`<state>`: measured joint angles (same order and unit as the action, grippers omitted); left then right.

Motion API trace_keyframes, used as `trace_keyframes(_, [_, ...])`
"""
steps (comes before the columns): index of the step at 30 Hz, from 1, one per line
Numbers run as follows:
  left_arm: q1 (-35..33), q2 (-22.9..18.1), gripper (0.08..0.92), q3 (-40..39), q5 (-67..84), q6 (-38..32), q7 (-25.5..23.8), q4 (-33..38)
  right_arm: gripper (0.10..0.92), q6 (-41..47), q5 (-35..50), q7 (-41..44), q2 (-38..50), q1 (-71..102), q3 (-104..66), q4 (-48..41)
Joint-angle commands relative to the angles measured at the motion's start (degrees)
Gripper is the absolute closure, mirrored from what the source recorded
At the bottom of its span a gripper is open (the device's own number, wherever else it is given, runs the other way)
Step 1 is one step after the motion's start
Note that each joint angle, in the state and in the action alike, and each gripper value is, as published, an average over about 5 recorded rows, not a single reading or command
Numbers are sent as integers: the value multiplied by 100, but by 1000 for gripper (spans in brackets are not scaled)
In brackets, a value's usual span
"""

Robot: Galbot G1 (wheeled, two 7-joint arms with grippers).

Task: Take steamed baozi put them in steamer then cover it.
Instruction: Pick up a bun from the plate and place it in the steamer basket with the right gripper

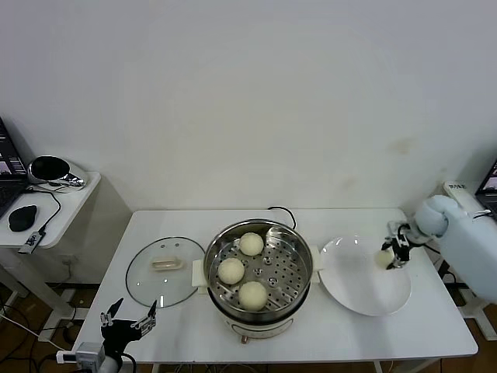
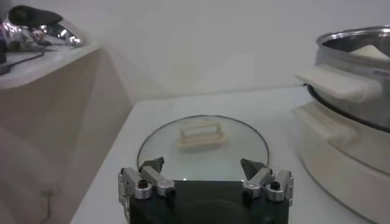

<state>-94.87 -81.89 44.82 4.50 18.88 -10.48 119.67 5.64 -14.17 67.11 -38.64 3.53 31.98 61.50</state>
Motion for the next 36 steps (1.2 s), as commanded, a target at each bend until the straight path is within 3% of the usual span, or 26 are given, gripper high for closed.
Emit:
trace_keyframes(1, [25, 43, 177, 81, -162, -69, 55, 81, 440, 1105, 2227, 206, 547, -2347, 2362, 1711])
trace_keyframes(8, [53, 73, 177, 124, -216, -145, 80, 214, 439, 2124, 3866, 271, -121, -4270, 3945, 2769])
trace_keyframes(14, [111, 41, 177, 166, -183, -193, 106, 264, 440, 2498, 4737, 213, -1027, -4992, 4483, 2722])
trace_keyframes(24, [266, 101, 177, 333, -28, -195, 112, 223, 440, 2731, 4948, 1, -2229, -4938, 4998, 2312])
trace_keyframes(36, [303, 67, 177, 286, 13, -191, 89, 186, 440, 2856, 4515, -197, -2592, -4176, 5067, 1983])
